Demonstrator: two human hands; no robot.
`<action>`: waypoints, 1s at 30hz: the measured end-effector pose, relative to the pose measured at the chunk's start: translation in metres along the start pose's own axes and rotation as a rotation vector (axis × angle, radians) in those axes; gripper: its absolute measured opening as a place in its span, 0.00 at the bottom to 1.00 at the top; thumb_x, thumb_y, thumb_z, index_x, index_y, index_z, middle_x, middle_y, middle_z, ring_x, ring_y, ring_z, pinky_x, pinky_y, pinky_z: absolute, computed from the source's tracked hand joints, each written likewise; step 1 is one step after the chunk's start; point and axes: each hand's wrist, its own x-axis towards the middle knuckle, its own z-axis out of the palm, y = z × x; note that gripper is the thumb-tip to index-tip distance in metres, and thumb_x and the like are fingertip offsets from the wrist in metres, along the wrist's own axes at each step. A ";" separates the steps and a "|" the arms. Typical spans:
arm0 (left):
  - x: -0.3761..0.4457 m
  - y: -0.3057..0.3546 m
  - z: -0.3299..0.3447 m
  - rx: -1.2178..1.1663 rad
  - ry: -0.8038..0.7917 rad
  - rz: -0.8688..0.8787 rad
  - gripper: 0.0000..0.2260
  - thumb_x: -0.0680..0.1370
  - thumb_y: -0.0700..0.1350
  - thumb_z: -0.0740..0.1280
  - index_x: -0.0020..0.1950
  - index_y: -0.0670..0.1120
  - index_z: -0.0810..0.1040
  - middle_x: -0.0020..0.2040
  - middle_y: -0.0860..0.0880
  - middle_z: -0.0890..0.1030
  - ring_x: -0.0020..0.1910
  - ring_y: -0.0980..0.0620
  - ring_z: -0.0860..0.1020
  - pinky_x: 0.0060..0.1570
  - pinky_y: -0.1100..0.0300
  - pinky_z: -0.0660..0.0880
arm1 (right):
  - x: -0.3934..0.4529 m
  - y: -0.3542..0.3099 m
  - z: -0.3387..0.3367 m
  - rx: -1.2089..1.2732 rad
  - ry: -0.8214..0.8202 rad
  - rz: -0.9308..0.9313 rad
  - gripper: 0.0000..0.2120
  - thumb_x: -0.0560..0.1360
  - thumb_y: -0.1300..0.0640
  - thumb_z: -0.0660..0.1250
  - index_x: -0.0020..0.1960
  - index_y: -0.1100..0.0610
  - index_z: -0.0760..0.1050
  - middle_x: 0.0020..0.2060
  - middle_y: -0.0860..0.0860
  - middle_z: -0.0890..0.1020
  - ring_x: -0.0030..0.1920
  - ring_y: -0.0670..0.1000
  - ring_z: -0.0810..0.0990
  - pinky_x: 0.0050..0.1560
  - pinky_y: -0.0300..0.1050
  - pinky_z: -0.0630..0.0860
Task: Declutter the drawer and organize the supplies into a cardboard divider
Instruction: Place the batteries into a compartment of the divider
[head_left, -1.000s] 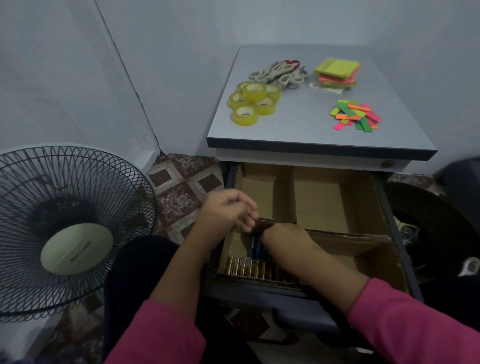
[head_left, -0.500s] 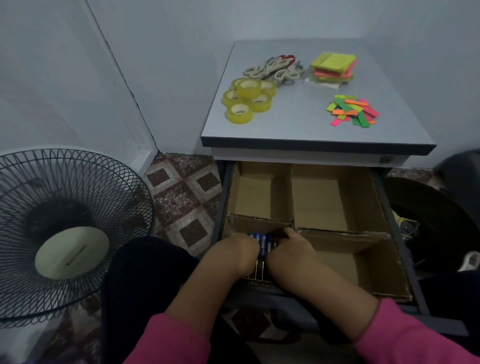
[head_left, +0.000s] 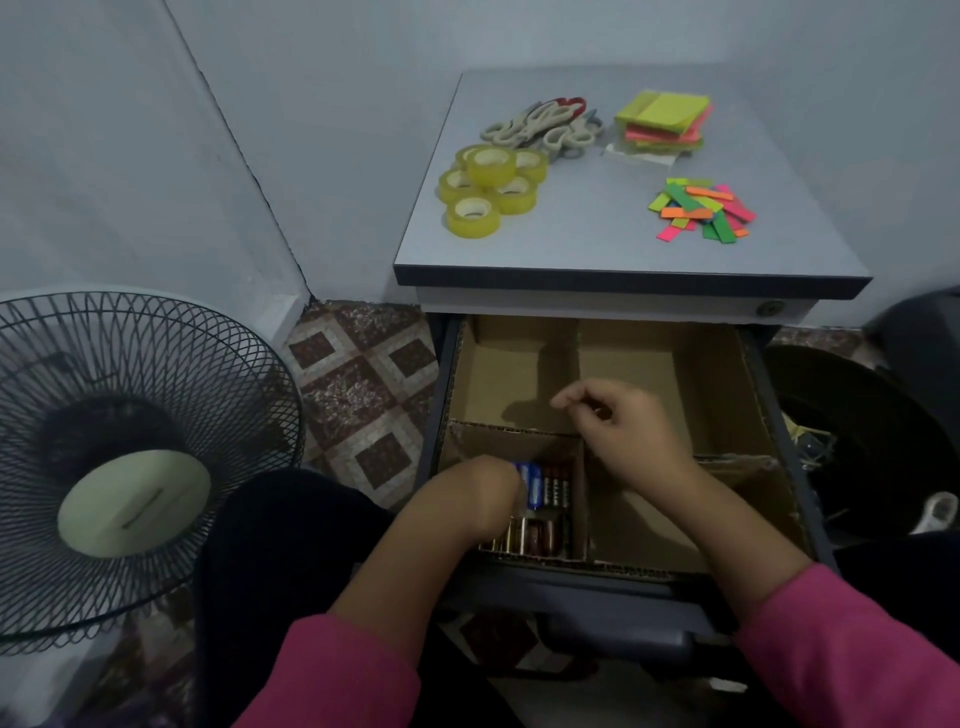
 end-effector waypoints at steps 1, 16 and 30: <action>0.002 0.000 0.000 -0.011 0.003 0.000 0.16 0.79 0.34 0.59 0.65 0.42 0.77 0.63 0.44 0.78 0.60 0.48 0.76 0.58 0.60 0.70 | 0.003 0.004 0.002 0.054 -0.006 0.012 0.14 0.79 0.60 0.62 0.44 0.40 0.75 0.50 0.38 0.78 0.52 0.37 0.74 0.51 0.34 0.70; 0.020 -0.001 0.001 -0.104 -0.027 0.062 0.14 0.78 0.34 0.63 0.61 0.44 0.80 0.62 0.47 0.79 0.59 0.50 0.76 0.62 0.59 0.72 | 0.003 0.015 0.010 0.137 0.037 0.004 0.14 0.78 0.59 0.62 0.43 0.39 0.76 0.50 0.41 0.78 0.51 0.39 0.75 0.44 0.34 0.68; 0.017 0.010 0.008 -0.079 -0.047 0.149 0.15 0.78 0.35 0.59 0.62 0.44 0.78 0.56 0.43 0.79 0.49 0.50 0.75 0.45 0.61 0.67 | 0.002 0.016 0.011 0.153 0.063 -0.015 0.15 0.78 0.60 0.62 0.42 0.40 0.77 0.47 0.41 0.78 0.49 0.39 0.75 0.43 0.34 0.69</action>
